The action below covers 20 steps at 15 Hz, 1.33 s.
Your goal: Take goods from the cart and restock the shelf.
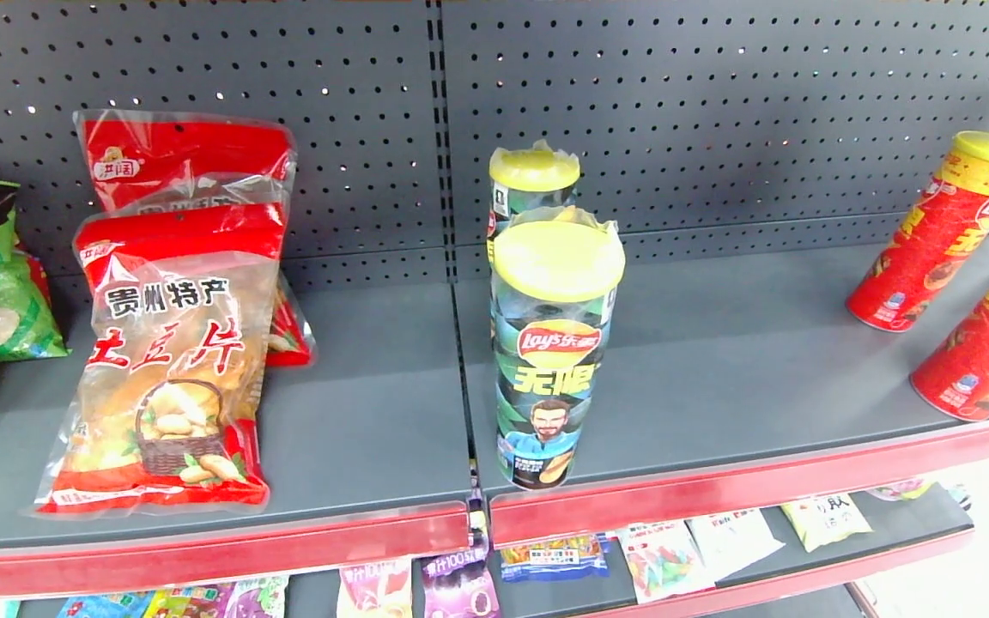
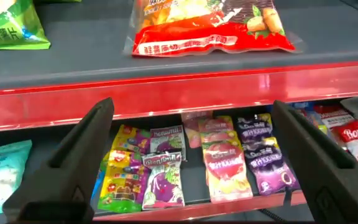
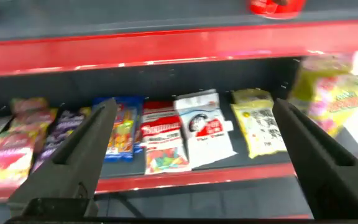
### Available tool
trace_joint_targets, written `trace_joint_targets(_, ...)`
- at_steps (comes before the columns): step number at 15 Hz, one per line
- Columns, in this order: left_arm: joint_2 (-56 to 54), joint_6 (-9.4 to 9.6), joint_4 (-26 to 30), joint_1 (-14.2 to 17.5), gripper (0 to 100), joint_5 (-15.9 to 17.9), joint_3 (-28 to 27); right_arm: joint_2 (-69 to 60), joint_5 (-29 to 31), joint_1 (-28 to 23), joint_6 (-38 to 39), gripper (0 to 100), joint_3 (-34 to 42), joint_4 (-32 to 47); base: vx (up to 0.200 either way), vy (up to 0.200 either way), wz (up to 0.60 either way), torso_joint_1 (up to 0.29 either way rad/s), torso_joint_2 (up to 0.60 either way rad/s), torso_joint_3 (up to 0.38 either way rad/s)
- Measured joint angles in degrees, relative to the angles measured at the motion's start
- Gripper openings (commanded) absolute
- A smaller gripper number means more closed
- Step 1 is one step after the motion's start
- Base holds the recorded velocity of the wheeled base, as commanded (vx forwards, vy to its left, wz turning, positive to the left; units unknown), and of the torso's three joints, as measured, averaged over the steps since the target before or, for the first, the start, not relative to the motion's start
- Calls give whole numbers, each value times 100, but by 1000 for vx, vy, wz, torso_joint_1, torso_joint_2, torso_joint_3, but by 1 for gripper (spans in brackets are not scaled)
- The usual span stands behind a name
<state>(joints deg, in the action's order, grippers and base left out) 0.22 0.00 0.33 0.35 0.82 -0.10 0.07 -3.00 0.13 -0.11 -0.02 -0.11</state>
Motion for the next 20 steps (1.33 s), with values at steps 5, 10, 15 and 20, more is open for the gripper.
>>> trace_joint_targets(5, -22, 0, 5, 6, 100, -2, 0, -7, 11, 5, 1, 100, 2, -5, -160, 0, 0, 11, 2, -3)
trace_joint_targets(10, -27, 0, 7, 0, 100, -4, 0, -7, 11, -9, -5, 100, 2, -7, -40, 0, 0, 0, 0, 0)
trace_joint_targets(15, -27, 0, -22, 22, 100, 2, -6, -7, 22, 24, -5, 100, 2, 11, 0, 0, 240, 3, -1, 2)
trace_joint_targets(20, -27, 0, 0, 6, 100, 0, 2, -7, 18, -2, -5, 100, 2, -5, 0, 0, 0, 0, 0, 0)
